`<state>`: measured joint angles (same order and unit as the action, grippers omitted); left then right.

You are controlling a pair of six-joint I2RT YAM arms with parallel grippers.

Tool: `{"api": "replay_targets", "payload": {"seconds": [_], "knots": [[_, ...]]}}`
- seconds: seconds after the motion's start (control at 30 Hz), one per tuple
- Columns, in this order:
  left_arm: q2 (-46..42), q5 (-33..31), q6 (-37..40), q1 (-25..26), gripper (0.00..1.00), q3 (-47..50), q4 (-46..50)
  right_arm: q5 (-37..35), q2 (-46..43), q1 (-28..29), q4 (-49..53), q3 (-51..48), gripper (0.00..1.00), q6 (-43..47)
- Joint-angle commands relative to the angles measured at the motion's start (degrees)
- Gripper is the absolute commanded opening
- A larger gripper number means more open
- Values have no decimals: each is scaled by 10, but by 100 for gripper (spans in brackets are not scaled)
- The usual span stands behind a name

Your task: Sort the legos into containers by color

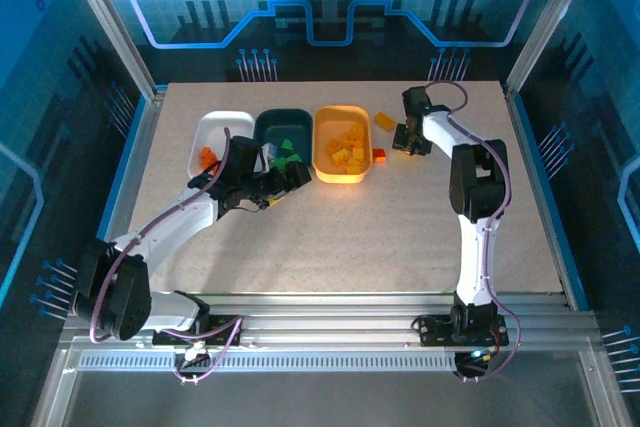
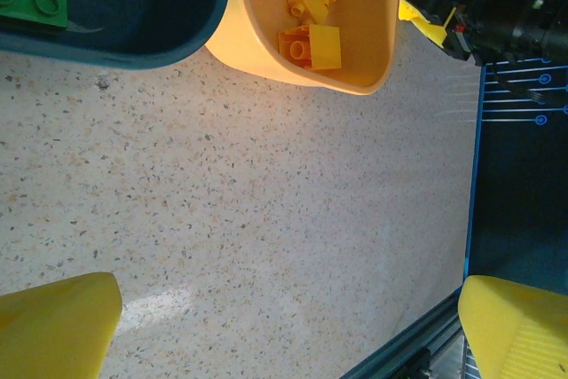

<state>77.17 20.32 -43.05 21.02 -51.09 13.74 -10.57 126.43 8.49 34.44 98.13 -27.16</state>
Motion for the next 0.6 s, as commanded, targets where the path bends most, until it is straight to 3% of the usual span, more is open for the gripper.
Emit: {"api": "replay_targets", "payload": {"seconds": [0.0,0.17,0.3,0.47,0.57], "knots": [[-11,-9,16,-12,99,-6,9,-9,-90,19,-36,-44,40,10],[-34,-4,-11,-75,99,20,5,-24,-151,112,-61,-80,40,41],[-66,2,-31,-134,99,50,5,-8,-100,173,-30,-14,41,67],[-102,11,-25,-165,99,69,24,1,-33,203,6,68,43,76],[-116,11,-19,-170,99,77,33,13,-20,208,20,97,53,82]]}}
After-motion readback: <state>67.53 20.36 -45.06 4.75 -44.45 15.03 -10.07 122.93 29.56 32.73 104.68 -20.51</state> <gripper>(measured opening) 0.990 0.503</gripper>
